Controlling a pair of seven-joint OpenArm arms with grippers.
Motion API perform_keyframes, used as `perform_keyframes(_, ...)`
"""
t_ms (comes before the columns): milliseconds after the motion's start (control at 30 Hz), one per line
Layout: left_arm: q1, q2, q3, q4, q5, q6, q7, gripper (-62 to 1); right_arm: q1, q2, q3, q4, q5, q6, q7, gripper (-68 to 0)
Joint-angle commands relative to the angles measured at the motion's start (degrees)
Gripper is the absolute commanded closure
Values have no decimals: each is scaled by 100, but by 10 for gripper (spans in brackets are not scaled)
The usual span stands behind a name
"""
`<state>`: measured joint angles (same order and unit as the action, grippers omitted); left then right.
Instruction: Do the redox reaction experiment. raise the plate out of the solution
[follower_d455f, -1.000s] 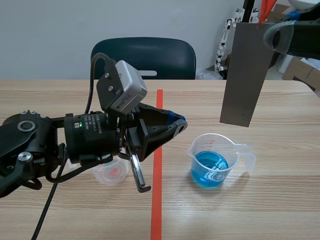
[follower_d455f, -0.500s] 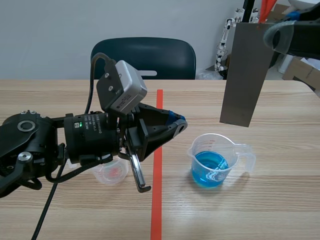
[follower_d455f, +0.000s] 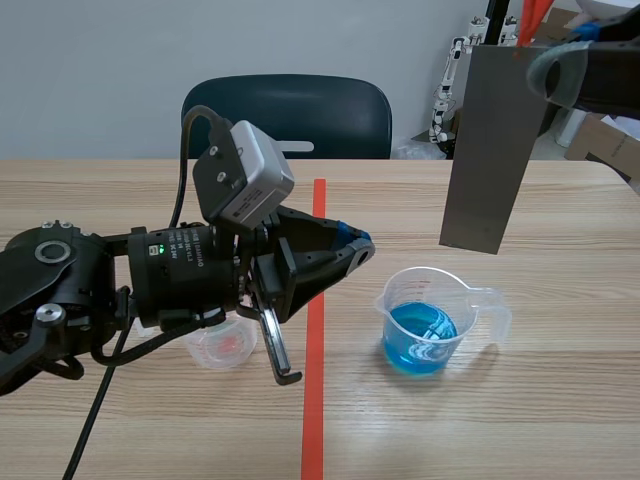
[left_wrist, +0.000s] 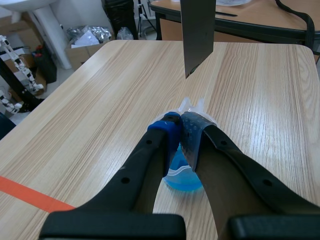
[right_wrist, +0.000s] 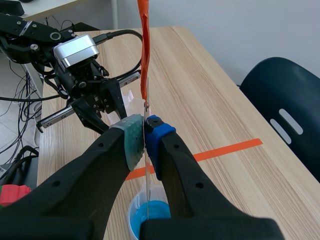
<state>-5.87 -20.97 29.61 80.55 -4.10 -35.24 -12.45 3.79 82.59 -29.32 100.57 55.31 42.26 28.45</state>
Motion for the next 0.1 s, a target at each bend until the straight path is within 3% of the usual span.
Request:
perform_keyframes(0,-17,28,-37,72,-39,-7,-103,-32,68,103,44,26,61,46,90,-6)
perform_keyframes(67,-17,28,-37,72,-39,-7,-103,-32,68,103,44,26,61,46,90,-6)
